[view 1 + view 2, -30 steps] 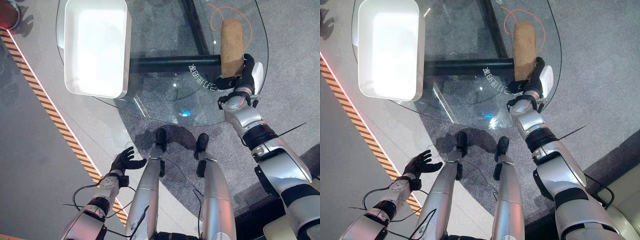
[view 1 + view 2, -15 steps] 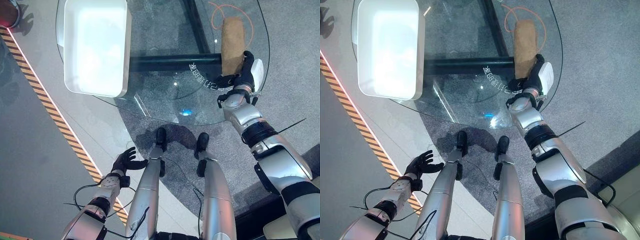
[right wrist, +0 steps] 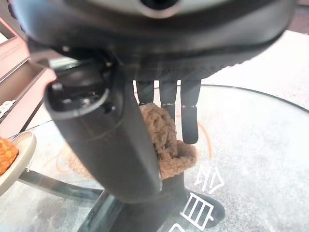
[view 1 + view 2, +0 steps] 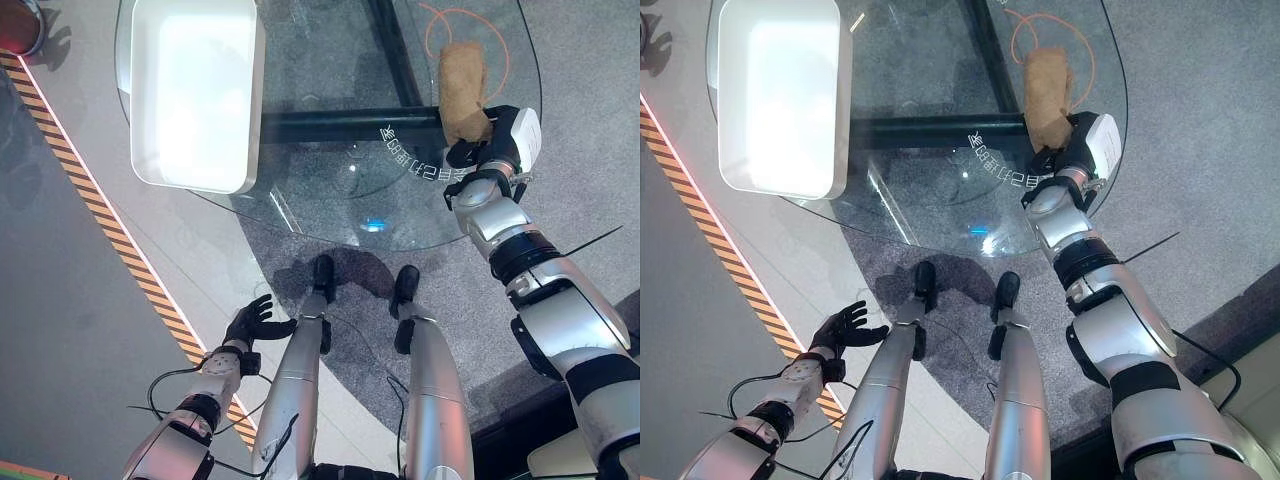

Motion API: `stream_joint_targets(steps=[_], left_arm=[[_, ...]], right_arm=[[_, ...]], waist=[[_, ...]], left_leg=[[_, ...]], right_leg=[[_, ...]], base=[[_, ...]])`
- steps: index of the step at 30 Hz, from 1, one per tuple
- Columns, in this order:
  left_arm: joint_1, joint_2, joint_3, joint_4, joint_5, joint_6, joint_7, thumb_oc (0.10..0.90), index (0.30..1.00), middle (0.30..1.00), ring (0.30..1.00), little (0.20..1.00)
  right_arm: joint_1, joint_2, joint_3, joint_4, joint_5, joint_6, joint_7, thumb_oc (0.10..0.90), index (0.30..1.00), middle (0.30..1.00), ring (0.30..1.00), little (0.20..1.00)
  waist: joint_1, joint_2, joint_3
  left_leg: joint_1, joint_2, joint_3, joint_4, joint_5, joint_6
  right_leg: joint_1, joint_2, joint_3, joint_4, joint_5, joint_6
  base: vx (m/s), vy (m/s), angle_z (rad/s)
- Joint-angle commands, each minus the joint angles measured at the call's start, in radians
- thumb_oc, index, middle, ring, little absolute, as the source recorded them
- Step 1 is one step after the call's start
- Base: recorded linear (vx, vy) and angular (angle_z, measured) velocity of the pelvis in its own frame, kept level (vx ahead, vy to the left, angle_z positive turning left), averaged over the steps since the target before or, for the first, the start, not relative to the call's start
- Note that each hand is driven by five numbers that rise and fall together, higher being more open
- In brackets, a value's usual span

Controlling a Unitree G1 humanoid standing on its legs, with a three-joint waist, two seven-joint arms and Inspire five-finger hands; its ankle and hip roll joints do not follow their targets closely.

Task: Wipe the table with a cloth and put it in the basket.

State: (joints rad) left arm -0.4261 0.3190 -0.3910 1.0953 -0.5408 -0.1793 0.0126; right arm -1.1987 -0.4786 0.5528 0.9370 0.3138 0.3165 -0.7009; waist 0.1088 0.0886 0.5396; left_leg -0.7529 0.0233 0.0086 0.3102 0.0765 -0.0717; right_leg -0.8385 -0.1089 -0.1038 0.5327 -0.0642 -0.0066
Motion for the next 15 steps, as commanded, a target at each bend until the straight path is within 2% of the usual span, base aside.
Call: stream_joint_targets(steps=[1,7,15], left_arm=[[0.067,-0.020,-0.018,-0.010,-0.033,0.001,0.008,0.800,0.900,0.900,0.900,0.900],[0.066,-0.020,-0.023,-0.013,-0.035,0.002,0.006,0.800,0.900,0.900,0.900,0.900],[0.064,-0.017,-0.021,-0.031,-0.036,0.007,0.017,0.800,0.900,0.900,0.900,0.900]], right_arm=[[-0.075,-0.045,0.060,0.021,-0.039,-0.030,0.024,0.100,0.300,0.300,0.300,0.200],[-0.078,-0.046,0.069,0.025,-0.049,-0.034,0.034,0.100,0.300,0.300,0.300,0.200],[-0.081,-0.039,0.111,-0.050,-0.137,-0.057,0.114,0.100,0.300,0.300,0.300,0.200]], waist=[[0.005,0.063,-0.020],[0.006,0.065,-0.020],[0.004,0.062,-0.020]], left_leg=[[-0.004,-0.067,0.045,0.051,-0.066,0.036],[-0.007,-0.065,0.048,0.050,-0.065,0.037],[-0.007,-0.067,0.047,0.044,-0.062,0.036]], right_leg=[[0.024,0.018,-0.091,-0.046,-0.022,-0.002],[0.020,0.016,-0.093,-0.048,-0.019,-0.001],[0.017,0.016,-0.093,-0.056,-0.012,0.004]], base=[[0.00,0.000,0.00],[0.00,0.000,0.00],[0.00,0.000,0.00]])
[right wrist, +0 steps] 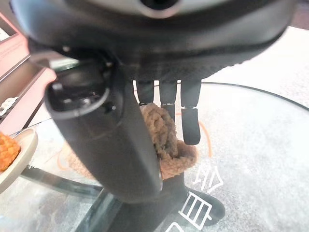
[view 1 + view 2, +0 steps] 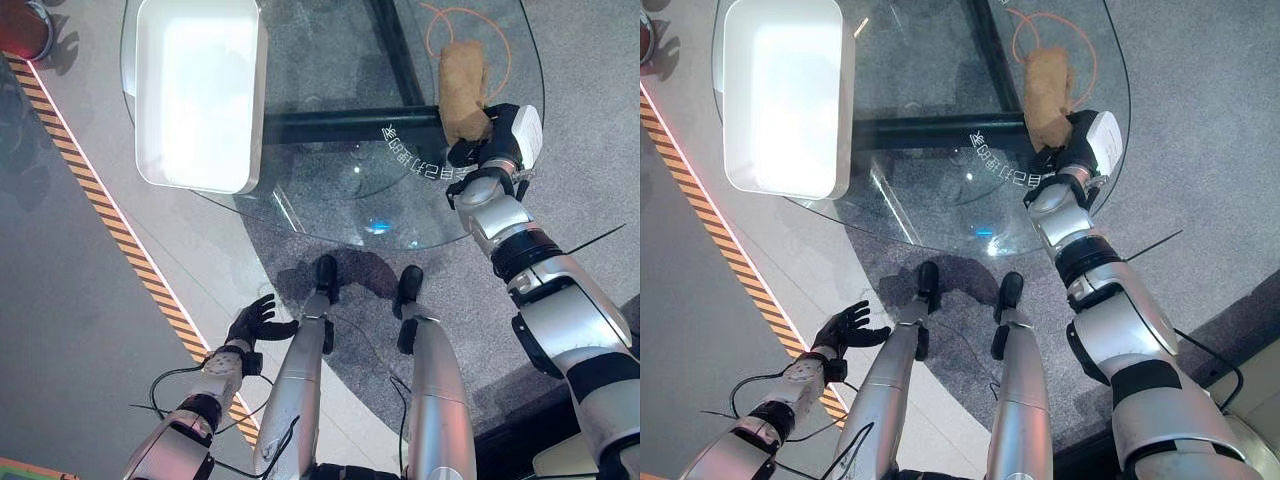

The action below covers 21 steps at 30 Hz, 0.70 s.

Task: Wipe the table with a cloth and put it in the basket.

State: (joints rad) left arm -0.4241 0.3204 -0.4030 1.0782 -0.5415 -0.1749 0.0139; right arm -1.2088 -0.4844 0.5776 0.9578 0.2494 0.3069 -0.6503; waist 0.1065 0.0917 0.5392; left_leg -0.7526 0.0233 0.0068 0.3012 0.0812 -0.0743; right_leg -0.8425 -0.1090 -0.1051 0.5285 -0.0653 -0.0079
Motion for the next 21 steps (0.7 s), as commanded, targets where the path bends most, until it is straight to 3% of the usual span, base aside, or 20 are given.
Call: stream_joint_targets(steps=[1,13,21], left_arm=[[0.063,-0.017,-0.007,-0.016,-0.034,0.004,0.014,0.800,0.900,0.900,0.900,0.900],[0.058,-0.030,-0.004,-0.028,-0.016,0.011,0.032,0.800,0.900,0.900,0.900,0.900],[0.055,-0.035,0.008,-0.041,-0.003,0.021,0.031,0.800,0.900,0.900,0.900,0.900]], right_arm=[[-0.070,-0.032,0.092,-0.082,-0.087,-0.057,0.085,0.100,0.300,0.300,0.300,0.200],[-0.035,0.043,0.192,-0.271,-0.276,-0.094,0.249,0.100,0.300,0.300,0.300,0.200],[0.019,0.090,0.249,-0.368,-0.376,-0.076,0.370,0.100,0.300,0.300,0.300,0.200]], waist=[[0.007,0.060,-0.019],[0.012,0.059,-0.019],[0.010,0.056,-0.019]], left_leg=[[-0.007,-0.067,0.049,0.052,-0.067,0.038],[0.000,-0.077,0.042,0.041,-0.059,0.035],[0.001,-0.080,0.043,0.037,-0.055,0.033]], right_leg=[[0.021,0.016,-0.092,-0.051,-0.011,0.005],[0.027,0.013,-0.099,-0.056,-0.013,0.008],[0.029,0.012,-0.099,-0.060,-0.016,0.008]], base=[[0.00,0.000,0.00],[0.00,0.000,0.00],[0.01,0.004,0.05]])
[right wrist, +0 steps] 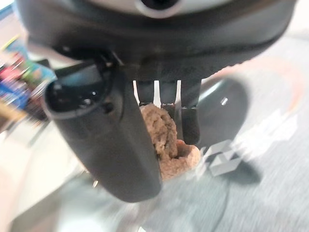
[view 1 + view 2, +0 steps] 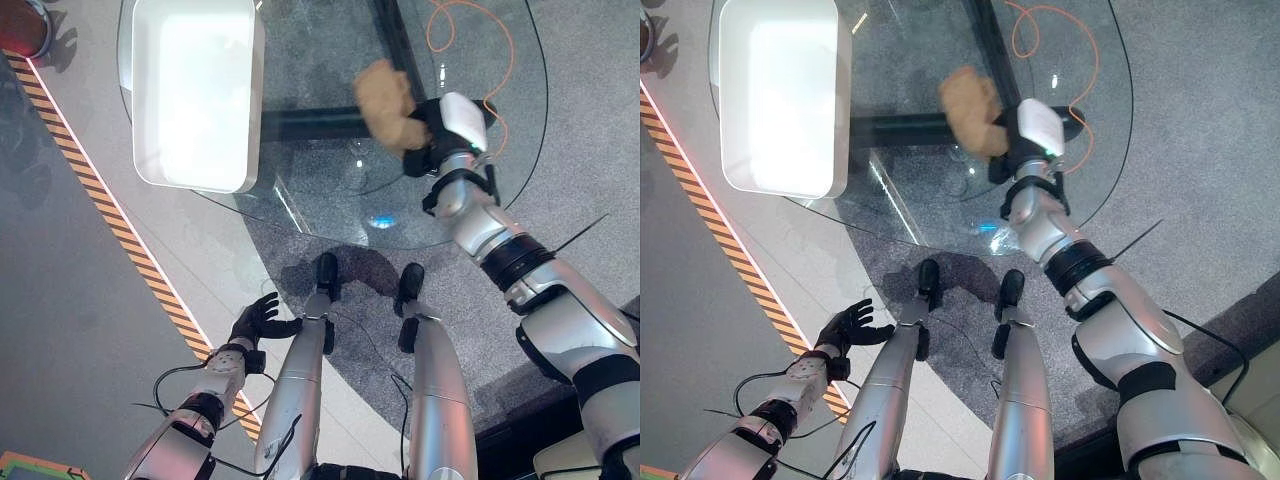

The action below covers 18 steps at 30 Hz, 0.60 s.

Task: Wipe the table with a cloth and put it in the basket.

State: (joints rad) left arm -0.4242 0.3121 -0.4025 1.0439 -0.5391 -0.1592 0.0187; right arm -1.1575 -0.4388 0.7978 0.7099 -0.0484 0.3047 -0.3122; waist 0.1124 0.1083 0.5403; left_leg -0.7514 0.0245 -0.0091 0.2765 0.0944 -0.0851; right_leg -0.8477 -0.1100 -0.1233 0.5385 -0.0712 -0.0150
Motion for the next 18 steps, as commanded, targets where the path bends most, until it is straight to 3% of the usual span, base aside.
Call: stream_joint_targets(steps=[1,14,18], left_arm=[[0.055,-0.027,0.009,-0.008,-0.005,0.007,0.025,0.800,0.900,0.900,0.900,0.900],[0.051,-0.032,0.009,-0.004,0.000,0.010,0.034,0.800,0.900,0.900,0.900,0.900],[0.043,-0.027,0.006,-0.008,-0.005,0.018,0.029,0.800,0.900,0.900,0.900,0.900]], right_arm=[[-0.025,0.047,0.037,-0.126,-0.086,-0.080,0.044,0.100,0.300,0.300,0.300,0.200],[0.027,0.071,0.078,-0.169,-0.101,-0.103,0.117,0.100,0.300,0.300,0.300,0.200],[0.033,0.069,0.088,-0.172,-0.107,-0.080,0.097,0.100,0.300,0.300,0.300,0.200]], waist=[[0.004,0.040,-0.020],[0.000,0.034,-0.020],[-0.002,0.035,-0.020]], left_leg=[[0.000,-0.081,0.059,0.060,-0.068,0.044],[0.002,-0.081,0.059,0.048,-0.059,0.042],[0.004,-0.081,0.063,0.046,-0.058,0.042]], right_leg=[[0.035,0.013,-0.080,-0.072,-0.010,0.015],[0.034,0.015,-0.078,-0.082,-0.003,0.019],[0.036,0.013,-0.078,-0.087,0.000,0.021]], base=[[0.01,0.003,0.05],[0.00,-0.002,0.02],[0.00,0.000,0.00]])
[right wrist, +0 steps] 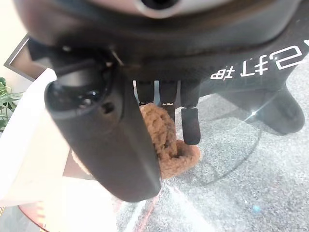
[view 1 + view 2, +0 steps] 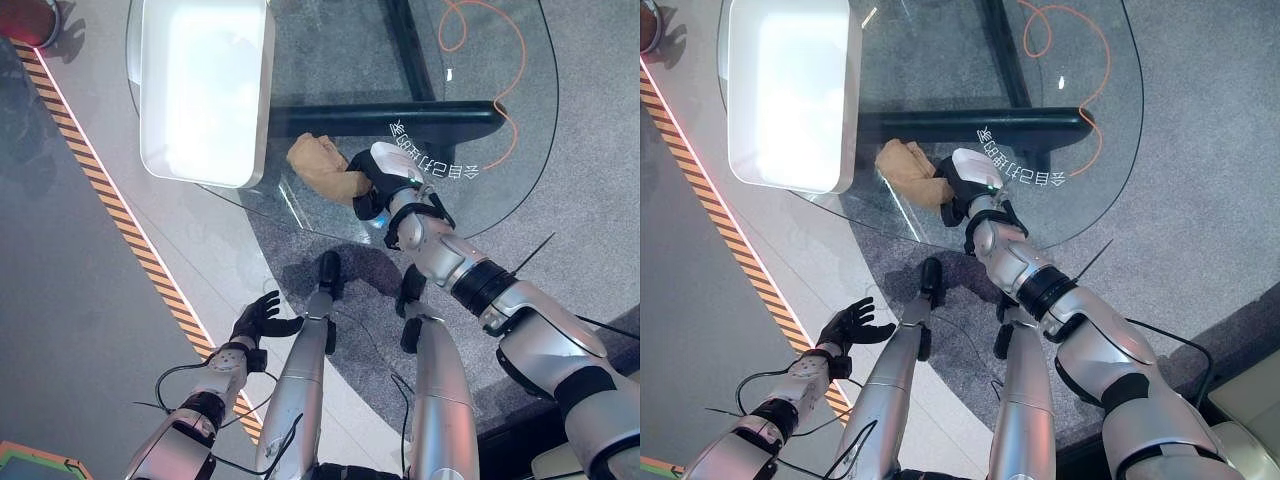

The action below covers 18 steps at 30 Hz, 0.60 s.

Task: Wipe the table with a cloth and put it in the basket.

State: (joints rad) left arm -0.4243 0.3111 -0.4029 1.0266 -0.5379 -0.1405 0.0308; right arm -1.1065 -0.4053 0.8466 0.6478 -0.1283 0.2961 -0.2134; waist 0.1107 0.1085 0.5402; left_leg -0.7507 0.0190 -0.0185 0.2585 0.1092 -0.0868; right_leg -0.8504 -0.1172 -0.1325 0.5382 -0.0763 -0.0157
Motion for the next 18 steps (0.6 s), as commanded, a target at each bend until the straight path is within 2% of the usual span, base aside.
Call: stream_joint_targets(steps=[1,6,10,11,14,18], left_arm=[[0.044,-0.025,0.006,0.011,-0.007,-0.002,0.015,0.800,0.900,0.900,0.900,0.900],[0.035,-0.025,-0.002,0.016,-0.016,0.002,0.016,0.800,0.900,0.900,0.900,0.900],[0.030,-0.026,-0.012,0.030,-0.024,-0.005,0.011,0.800,0.900,0.900,0.900,0.900],[0.034,-0.026,-0.017,0.042,-0.027,-0.017,0.005,0.800,0.900,0.900,0.900,0.900],[0.048,-0.024,-0.023,0.048,-0.030,-0.031,0.000,0.800,0.900,0.900,0.900,0.900],[0.061,-0.020,-0.028,0.038,-0.035,-0.035,0.003,0.800,0.900,0.900,0.900,0.900]], right_arm=[[-0.016,0.035,0.039,-0.105,-0.027,-0.073,-0.012,0.100,0.300,0.300,0.300,0.200],[-0.030,0.019,0.021,-0.076,0.000,-0.061,-0.095,0.100,0.300,0.300,0.300,0.200],[-0.075,-0.014,-0.023,0.032,0.055,-0.055,-0.272,0.100,0.300,0.300,0.300,0.200],[-0.099,-0.036,-0.050,0.098,0.103,-0.072,-0.356,0.100,0.300,0.300,0.300,0.200],[-0.147,-0.079,-0.123,0.206,0.173,-0.112,-0.472,0.100,0.300,0.300,0.300,0.200],[-0.183,-0.125,-0.176,0.261,0.221,-0.120,-0.546,0.100,0.300,0.300,0.300,0.200]], waist=[[0.000,0.035,-0.020],[-0.002,0.036,-0.020],[0.001,0.041,-0.020],[0.005,0.044,-0.020],[0.011,0.049,-0.020],[0.016,0.050,-0.020]], left_leg=[[0.003,-0.075,0.072,0.065,-0.073,0.044],[0.006,-0.073,0.076,0.062,-0.071,0.043],[0.009,-0.069,0.077,0.063,-0.072,0.045],[0.009,-0.068,0.075,0.063,-0.073,0.046],[0.008,-0.065,0.072,0.066,-0.078,0.047],[0.004,-0.060,0.070,0.069,-0.082,0.048]], right_leg=[[0.039,0.019,-0.069,-0.087,0.005,0.022],[0.041,0.016,-0.070,-0.089,0.011,0.025],[0.042,0.013,-0.069,-0.090,0.017,0.026],[0.043,0.012,-0.070,-0.089,0.019,0.027],[0.041,0.010,-0.071,-0.083,0.020,0.030],[0.036,0.007,-0.074,-0.075,0.021,0.033]], base=[[0.00,0.000,0.00],[0.00,0.000,0.00],[0.00,0.000,0.00],[0.00,0.000,0.00],[0.00,-0.004,0.04],[0.00,-0.001,0.05]])
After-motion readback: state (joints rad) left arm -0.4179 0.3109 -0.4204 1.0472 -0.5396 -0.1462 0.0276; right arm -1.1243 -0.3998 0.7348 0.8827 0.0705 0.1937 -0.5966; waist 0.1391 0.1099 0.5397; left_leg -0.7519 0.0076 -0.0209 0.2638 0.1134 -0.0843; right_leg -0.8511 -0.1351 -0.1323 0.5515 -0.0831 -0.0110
